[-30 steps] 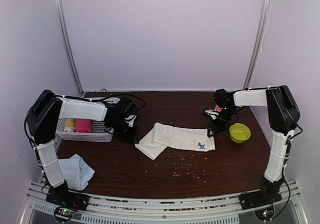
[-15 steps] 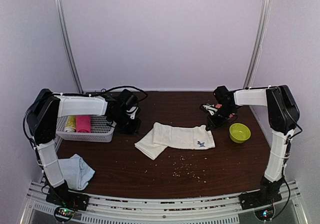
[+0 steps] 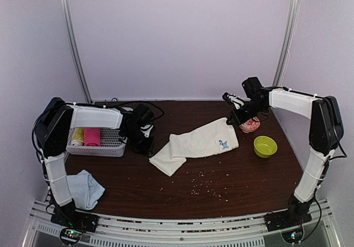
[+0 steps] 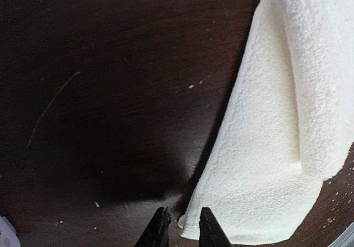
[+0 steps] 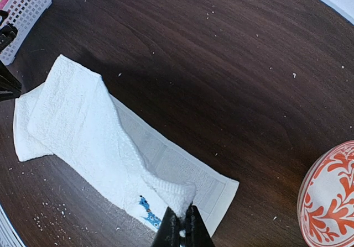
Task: Roll the towels
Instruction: Pick up the towel from the center of the board.
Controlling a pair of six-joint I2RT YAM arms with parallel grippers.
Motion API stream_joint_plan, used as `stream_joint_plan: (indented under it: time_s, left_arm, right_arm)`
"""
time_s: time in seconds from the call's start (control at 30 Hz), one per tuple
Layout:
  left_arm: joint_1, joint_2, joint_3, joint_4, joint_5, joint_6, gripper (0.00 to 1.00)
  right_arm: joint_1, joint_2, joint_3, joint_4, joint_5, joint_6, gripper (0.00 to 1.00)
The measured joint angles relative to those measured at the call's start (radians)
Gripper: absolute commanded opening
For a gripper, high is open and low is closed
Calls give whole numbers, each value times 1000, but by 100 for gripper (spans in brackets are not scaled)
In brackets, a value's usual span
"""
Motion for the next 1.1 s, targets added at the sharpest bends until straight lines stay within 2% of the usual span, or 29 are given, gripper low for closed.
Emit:
stream_joint_plan:
  time_s: [0.13, 0.4, 0.53, 0.8, 1.03, 1.1]
  left_arm:
    - [0, 29, 0, -11, 17, 7, 26]
    - [-1, 29, 0, -31, 43, 24, 16]
    - [-3, 29, 0, -33, 66, 29, 22]
    - [-5, 15, -5, -57, 93, 24, 30]
    - [-10, -9, -35, -79, 95, 15, 24]
    - [-11, -9, -35, -78, 95, 14, 20]
  right_arm:
    - [0, 3, 0, -4, -8, -1, 0]
    - [0, 4, -1, -3, -15, -5, 0]
    - [0, 6, -1, -3, -18, -5, 0]
    - [0, 7, -1, -4, -26, -5, 0]
    - [0, 11, -1, -5, -35, -5, 0]
    - [0, 19, -1, -6, -38, -5, 0]
